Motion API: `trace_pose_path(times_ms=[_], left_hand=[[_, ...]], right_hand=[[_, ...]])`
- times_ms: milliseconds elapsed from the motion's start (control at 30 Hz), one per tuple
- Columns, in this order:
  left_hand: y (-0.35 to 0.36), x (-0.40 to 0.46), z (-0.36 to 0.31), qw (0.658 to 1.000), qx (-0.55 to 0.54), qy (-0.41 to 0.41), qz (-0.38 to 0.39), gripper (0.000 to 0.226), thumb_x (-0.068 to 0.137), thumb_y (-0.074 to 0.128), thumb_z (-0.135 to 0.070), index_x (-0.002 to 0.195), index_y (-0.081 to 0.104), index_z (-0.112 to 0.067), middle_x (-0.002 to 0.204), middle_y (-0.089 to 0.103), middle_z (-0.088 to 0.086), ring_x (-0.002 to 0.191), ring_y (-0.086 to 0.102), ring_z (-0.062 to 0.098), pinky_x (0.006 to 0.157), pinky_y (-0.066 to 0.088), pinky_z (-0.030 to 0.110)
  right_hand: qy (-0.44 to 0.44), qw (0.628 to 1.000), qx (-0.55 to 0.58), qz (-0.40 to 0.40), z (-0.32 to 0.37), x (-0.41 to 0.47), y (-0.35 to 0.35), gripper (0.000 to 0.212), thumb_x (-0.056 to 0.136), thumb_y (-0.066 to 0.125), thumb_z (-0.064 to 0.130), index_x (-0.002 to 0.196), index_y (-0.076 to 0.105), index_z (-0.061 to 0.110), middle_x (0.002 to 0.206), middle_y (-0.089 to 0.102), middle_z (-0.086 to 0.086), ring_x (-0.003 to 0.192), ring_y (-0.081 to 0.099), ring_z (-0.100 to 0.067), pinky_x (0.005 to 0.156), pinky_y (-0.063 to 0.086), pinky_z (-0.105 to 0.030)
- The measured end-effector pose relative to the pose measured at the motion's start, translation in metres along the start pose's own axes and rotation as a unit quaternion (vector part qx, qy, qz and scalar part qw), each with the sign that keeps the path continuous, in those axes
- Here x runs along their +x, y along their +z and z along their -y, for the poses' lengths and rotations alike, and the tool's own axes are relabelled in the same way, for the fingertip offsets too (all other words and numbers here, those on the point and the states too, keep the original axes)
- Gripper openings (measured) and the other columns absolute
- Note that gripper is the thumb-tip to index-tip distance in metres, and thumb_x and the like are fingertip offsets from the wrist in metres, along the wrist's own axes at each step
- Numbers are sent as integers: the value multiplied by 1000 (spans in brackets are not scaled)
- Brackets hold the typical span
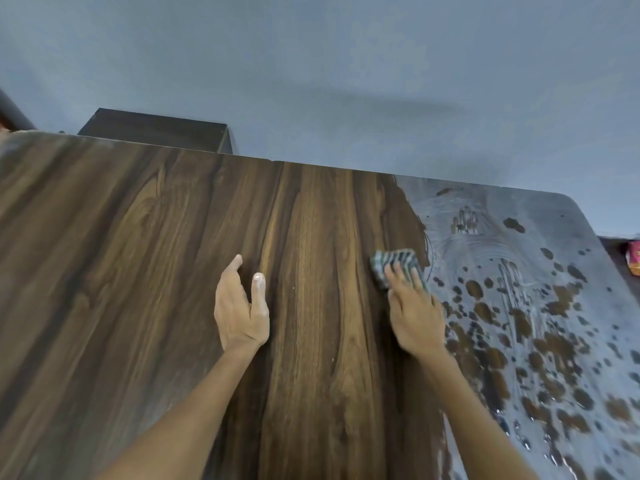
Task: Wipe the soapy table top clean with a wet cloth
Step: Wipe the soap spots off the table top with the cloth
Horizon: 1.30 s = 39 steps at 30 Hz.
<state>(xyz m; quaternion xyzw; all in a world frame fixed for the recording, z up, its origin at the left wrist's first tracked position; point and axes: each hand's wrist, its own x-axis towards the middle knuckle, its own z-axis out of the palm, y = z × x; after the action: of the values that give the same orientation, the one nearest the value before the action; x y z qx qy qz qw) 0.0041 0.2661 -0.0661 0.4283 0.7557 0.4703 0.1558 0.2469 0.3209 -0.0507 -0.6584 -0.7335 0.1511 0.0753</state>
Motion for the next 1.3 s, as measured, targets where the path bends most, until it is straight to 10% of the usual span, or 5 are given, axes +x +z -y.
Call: trace_pose_path(times_ms=[100, 433, 767, 1067, 1300], left_hand=[[-1, 0, 3, 1000, -4, 3, 7, 71, 87, 25, -55, 135, 41, -5, 137, 48, 9, 127, 42, 19, 105, 29, 29], [-13, 15, 3, 992, -100, -42, 65, 53, 96, 29, -40, 136, 41, -6, 137, 47, 7, 124, 40, 10, 99, 24, 8], [-10, 1, 17, 929, 264, 141, 218, 77, 87, 0, -57, 147, 16, -11, 156, 10, 3, 143, 4, 14, 118, 7, 32], [-6, -5, 13, 885, 339, 193, 253, 88, 83, -2, -65, 147, 8, -6, 156, 4, 10, 144, 0, 19, 116, 2, 33], [-4, -27, 4, 842, 323, 292, 318, 94, 81, 0, -73, 147, 1, -6, 156, -2, 9, 143, -6, 17, 117, 0, 33]], right_hand=[[34, 999, -2, 12, 33, 48, 3, 48, 102, 24, 28, 149, 16, 31, 156, 10, 12, 144, 4, -13, 114, 11, -46], [-274, 958, 11, 78, 118, -96, 47, 47, 94, 35, 29, 140, 37, 36, 147, 35, 16, 140, 22, -7, 115, 16, -38], [73, 997, -18, -4, 8, -16, 3, 49, 101, 20, 32, 150, 13, 29, 156, 9, 11, 144, 5, -15, 115, 12, -43], [-97, 994, 1, 44, 56, -70, 22, 54, 95, 8, 43, 148, 15, 36, 153, 10, 20, 143, 1, -3, 115, 3, -30], [83, 996, -30, -2, -8, -155, 5, 55, 91, 5, 50, 145, 10, 39, 152, 5, 20, 141, -2, -3, 116, 9, -36]])
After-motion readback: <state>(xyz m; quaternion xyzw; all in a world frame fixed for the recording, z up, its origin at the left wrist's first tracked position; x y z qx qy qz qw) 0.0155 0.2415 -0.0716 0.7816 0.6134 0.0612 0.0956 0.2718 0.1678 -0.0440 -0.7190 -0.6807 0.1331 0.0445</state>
